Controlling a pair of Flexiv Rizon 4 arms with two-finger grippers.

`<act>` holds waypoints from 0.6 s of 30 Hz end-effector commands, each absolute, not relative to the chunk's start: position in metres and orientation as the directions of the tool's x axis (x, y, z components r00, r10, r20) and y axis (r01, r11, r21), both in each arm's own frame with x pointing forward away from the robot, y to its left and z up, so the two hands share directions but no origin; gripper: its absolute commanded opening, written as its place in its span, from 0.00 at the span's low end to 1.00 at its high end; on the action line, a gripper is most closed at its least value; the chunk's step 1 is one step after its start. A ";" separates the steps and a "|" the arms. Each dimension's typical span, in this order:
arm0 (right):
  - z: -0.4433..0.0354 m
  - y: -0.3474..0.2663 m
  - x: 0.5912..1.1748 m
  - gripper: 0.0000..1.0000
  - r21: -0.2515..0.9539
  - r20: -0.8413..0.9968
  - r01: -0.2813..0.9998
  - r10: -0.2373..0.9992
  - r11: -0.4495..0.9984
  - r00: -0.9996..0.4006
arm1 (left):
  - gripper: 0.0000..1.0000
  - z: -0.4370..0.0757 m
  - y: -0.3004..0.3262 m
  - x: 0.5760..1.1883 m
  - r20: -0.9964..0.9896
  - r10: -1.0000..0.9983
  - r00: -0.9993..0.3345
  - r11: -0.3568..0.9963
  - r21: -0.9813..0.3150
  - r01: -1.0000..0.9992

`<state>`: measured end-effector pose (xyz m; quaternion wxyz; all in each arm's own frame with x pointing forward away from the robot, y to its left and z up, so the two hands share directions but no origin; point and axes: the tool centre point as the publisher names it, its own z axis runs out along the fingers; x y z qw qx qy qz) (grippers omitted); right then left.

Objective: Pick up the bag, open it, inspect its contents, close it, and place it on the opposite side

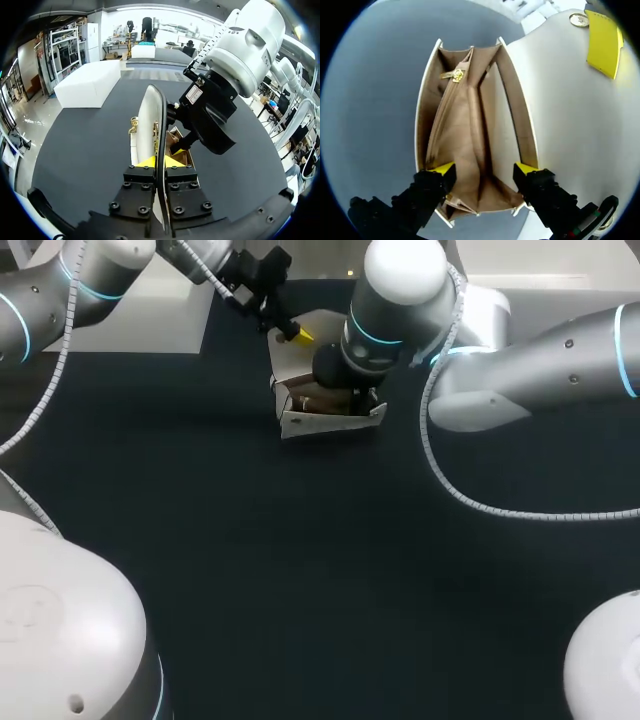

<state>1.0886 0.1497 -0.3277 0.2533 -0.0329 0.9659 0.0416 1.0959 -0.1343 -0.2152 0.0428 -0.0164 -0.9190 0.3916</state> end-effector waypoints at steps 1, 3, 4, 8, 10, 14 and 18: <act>-0.334 0.151 1.093 1.00 0.057 -0.484 -0.082 -0.044 0.995 -0.874 | 0.00 -0.217 -0.134 1.099 0.072 0.075 -0.995 0.688 -0.726 -0.001; -0.334 0.152 1.093 1.00 0.055 -0.481 -0.082 -0.045 0.995 -0.875 | 0.00 -0.218 -0.134 1.100 0.072 0.075 -0.995 0.687 -0.726 0.000; -0.334 0.152 1.093 1.00 0.053 -0.480 -0.081 -0.046 0.995 -0.876 | 0.00 -0.218 -0.134 1.100 0.071 0.076 -0.995 0.687 -0.727 0.001; -0.334 0.152 1.093 1.00 0.050 -0.478 -0.079 -0.046 0.996 -0.877 | 0.00 -0.218 -0.134 1.100 0.070 0.079 -0.994 0.685 -0.729 0.003; -0.334 0.152 1.093 1.00 0.049 -0.478 -0.079 -0.046 0.996 -0.877 | 0.00 -0.218 -0.134 1.100 0.069 0.081 -0.994 0.685 -0.729 0.005; -0.334 0.152 1.093 1.00 0.047 -0.479 -0.078 -0.046 0.996 -0.877 | 0.00 -0.217 -0.134 1.101 0.067 0.083 -0.994 0.684 -0.729 0.008; -0.334 0.151 1.093 1.00 0.047 -0.479 -0.077 -0.046 0.996 -0.877 | 0.00 -0.217 -0.134 1.101 0.065 0.084 -0.994 0.685 -0.728 0.010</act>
